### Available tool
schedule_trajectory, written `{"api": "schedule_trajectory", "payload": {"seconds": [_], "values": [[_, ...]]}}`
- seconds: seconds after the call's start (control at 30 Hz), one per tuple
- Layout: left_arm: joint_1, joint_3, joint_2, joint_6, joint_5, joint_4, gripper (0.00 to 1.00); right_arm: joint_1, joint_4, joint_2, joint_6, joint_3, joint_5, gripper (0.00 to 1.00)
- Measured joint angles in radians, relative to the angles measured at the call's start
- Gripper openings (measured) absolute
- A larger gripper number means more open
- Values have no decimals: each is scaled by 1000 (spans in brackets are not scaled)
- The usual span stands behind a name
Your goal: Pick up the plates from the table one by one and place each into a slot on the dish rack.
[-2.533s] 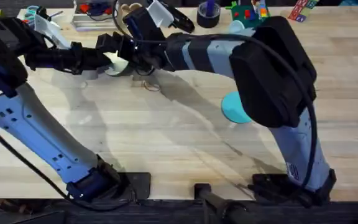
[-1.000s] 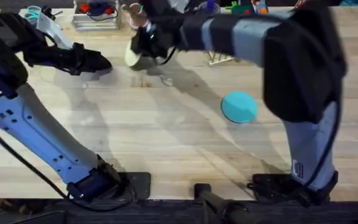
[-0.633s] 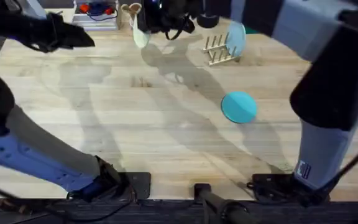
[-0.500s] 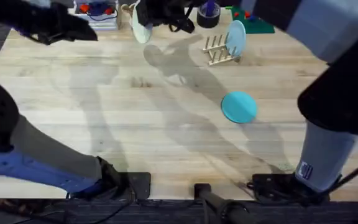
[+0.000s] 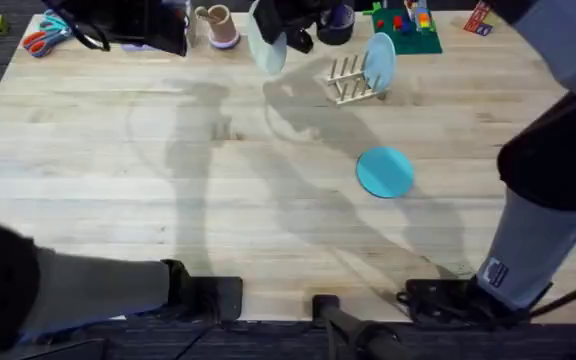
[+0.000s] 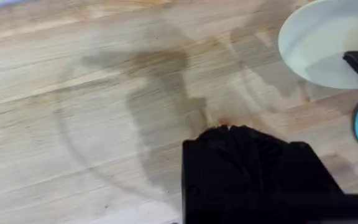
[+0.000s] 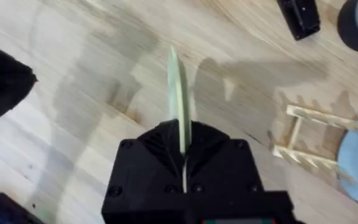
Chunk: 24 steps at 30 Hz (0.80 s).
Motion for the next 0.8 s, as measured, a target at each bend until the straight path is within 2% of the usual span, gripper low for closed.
{"api": "schedule_trajectory", "payload": {"seconds": [0.2, 0.33, 0.47, 0.5, 0.57, 0.67, 0.7, 0.8], "values": [[-74, -96, -97, -60, -79, 21, 41, -4, -84, -77, -23, 0, 63, 31], [-123, -180, -166, -91, -99, 34, 41, -11, -93, -160, -39, -7, 104, 31], [-201, -231, -229, -114, -108, 38, 49, -36, -96, -259, -49, -62, 139, 31], [-222, -237, -243, -119, -110, 38, 160, -45, -99, -282, -51, -78, 148, 31], [-259, -239, -262, -140, -112, 33, 489, -61, -101, -322, -55, -113, 160, 31], [-289, -239, -274, -166, -124, 27, 917, -85, -108, -377, -66, -167, 176, 31], [-298, -239, -274, -174, -130, 24, 961, -91, -112, -394, -69, -184, 179, 31], [-316, -239, -274, -186, -139, 22, 977, -105, -127, -437, -74, -227, 183, 31]]}}
